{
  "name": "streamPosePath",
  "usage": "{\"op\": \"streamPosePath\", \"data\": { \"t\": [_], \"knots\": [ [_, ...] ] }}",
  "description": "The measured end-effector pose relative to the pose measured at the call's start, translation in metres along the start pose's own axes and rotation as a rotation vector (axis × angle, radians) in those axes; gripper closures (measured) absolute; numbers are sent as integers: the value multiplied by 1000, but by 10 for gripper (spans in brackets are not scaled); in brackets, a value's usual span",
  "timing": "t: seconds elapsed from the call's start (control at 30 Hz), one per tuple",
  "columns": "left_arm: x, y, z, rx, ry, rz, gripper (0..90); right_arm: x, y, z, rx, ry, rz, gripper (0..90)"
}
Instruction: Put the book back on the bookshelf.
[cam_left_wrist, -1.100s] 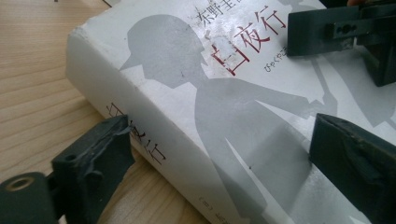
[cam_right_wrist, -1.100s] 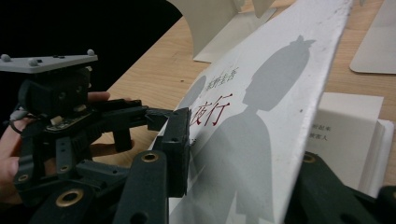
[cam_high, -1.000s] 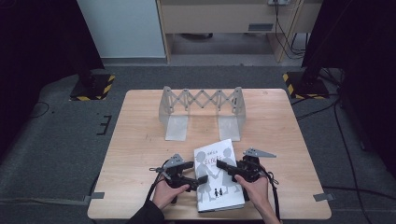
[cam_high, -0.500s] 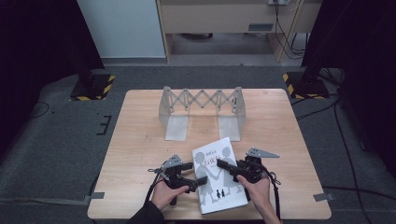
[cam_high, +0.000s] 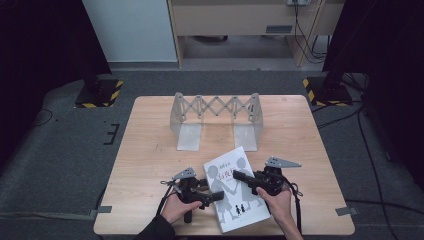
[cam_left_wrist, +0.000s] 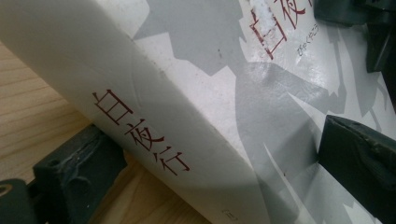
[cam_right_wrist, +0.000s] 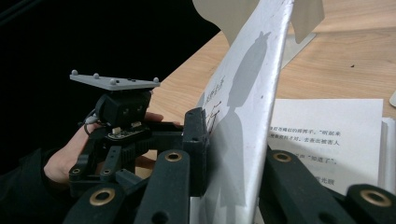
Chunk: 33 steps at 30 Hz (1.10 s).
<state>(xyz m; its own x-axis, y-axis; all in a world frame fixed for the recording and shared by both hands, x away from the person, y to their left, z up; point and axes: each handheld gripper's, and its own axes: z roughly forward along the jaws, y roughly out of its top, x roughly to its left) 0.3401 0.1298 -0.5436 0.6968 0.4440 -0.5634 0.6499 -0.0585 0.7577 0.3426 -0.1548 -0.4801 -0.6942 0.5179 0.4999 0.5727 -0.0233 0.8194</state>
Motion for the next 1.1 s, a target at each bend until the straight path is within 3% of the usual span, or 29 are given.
{"op": "streamPosePath", "data": {
  "t": [0.23, 0.3, 0.4, 0.57, 0.77, 0.93, 1.07, 1.1],
  "knots": [
    [3, 0, 5, 36, 36, -47, 2, -12, -5, 3, 29, -41, 31, 710],
    [3, 0, 7, 52, 63, -65, 8, -15, -8, 7, 67, -102, 9, 640],
    [2, 0, 7, 54, 72, -60, 11, -17, -11, 7, 66, -114, 3, 594],
    [0, 1, 9, 58, 92, -50, 21, -19, -14, 8, 73, -189, -56, 468],
    [-1, 1, 9, 61, 100, -46, 27, -24, -17, 9, 77, -198, -31, 419],
    [-1, 1, 9, 65, 102, -43, 32, -23, -17, 6, 99, -231, -70, 370],
    [-2, 2, 10, 73, 123, -27, 53, -28, -19, 1, 150, -310, -116, 337],
    [-2, 2, 10, 73, 125, -27, 55, -30, -20, -1, 155, -311, -103, 345]
  ]
}}
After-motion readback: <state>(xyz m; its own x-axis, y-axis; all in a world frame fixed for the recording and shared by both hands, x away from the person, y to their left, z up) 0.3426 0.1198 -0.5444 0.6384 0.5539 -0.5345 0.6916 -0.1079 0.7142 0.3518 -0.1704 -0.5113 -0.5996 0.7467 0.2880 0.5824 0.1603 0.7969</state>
